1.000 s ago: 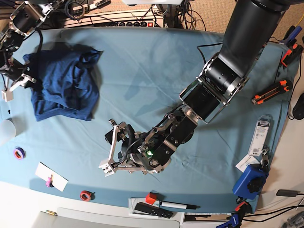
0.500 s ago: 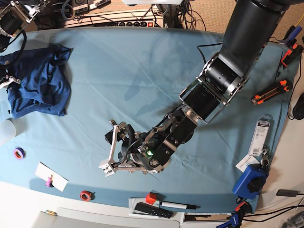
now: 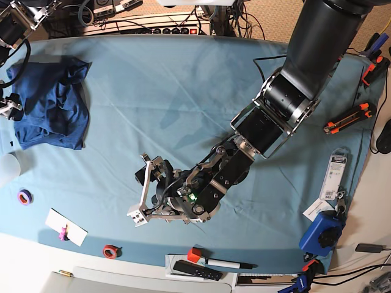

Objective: Layout the t-shirt on the table in an organized manner, then fold the t-shirt properly

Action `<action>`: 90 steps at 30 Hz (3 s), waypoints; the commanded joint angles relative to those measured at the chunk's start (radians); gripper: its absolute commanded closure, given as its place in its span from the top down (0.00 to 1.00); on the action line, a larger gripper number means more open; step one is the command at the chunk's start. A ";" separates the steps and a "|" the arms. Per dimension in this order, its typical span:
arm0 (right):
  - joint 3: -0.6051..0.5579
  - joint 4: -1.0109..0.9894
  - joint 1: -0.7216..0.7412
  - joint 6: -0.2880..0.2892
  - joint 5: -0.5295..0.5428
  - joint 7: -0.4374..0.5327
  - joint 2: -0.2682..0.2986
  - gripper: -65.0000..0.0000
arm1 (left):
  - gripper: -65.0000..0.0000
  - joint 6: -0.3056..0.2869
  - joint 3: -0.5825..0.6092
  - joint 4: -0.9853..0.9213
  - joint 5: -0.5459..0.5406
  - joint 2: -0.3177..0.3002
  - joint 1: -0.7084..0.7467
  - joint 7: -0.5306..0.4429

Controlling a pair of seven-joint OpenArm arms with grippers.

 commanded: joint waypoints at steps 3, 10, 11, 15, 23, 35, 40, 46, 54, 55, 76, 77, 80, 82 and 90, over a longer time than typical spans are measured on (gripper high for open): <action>0.006 0.013 0.014 0.001 0.017 0.057 0.077 0.44 | 0.60 -0.003 -0.007 0.017 0.013 0.008 -0.036 -0.020; 0.018 0.030 0.029 0.001 0.196 0.193 0.141 0.43 | 0.50 -0.030 -0.007 0.017 0.075 -0.029 -0.051 -0.117; 0.026 0.048 0.031 0.001 0.200 0.216 0.140 0.41 | 0.49 -0.034 -0.007 0.019 0.076 -0.040 -0.054 -0.134; 0.077 0.179 0.027 0.001 0.204 0.236 0.135 0.39 | 0.49 -0.056 -0.058 0.064 0.080 -0.092 -0.039 -0.147; 0.227 0.504 -0.085 0.001 0.266 0.220 0.080 0.39 | 0.49 -0.060 -0.328 0.443 0.018 -0.286 0.187 -0.142; 0.406 0.859 -0.363 0.001 0.562 -0.003 -0.212 0.39 | 0.49 -0.080 -0.824 1.115 -0.076 -0.535 0.865 -0.058; 0.424 0.885 -0.523 0.001 0.660 -0.101 -0.312 0.39 | 0.49 -0.087 -1.019 1.206 -0.088 -0.534 1.198 -0.042; 0.424 0.885 -0.746 0.001 0.827 -0.191 -0.415 0.39 | 0.49 -0.117 -1.171 1.207 -0.253 -0.502 1.546 0.101; 0.414 0.884 -1.076 0.001 0.841 -0.191 -0.415 0.39 | 0.49 -0.208 -1.242 1.183 -0.479 -0.501 1.907 0.295; 0.401 0.883 -1.116 0.001 0.841 -0.191 -0.409 0.39 | 0.49 -0.220 -1.241 1.166 -0.506 -0.517 1.944 0.300; -0.914 -0.605 -0.601 0.001 -0.053 0.752 -0.168 0.39 | 0.49 -0.201 -0.437 -0.245 -0.018 -0.668 1.443 -0.694; -0.967 -0.693 -0.533 0.001 -0.069 0.795 -0.195 0.39 | 0.49 -0.174 -0.394 -0.315 0.010 -0.625 1.386 -0.727; -1.080 -0.871 -0.375 -0.035 -0.090 0.882 -0.293 0.39 | 0.49 -0.091 -0.294 -0.468 0.077 -0.492 1.252 -0.802; -1.113 -0.903 -0.310 -0.081 -0.094 0.894 -0.359 0.39 | 0.49 -0.021 -0.252 -0.517 0.127 -0.409 1.195 -0.840; -1.118 -0.901 -0.170 -0.298 -0.203 0.903 -0.535 0.39 | 0.45 0.246 -0.222 -0.524 0.290 -0.220 1.085 -0.873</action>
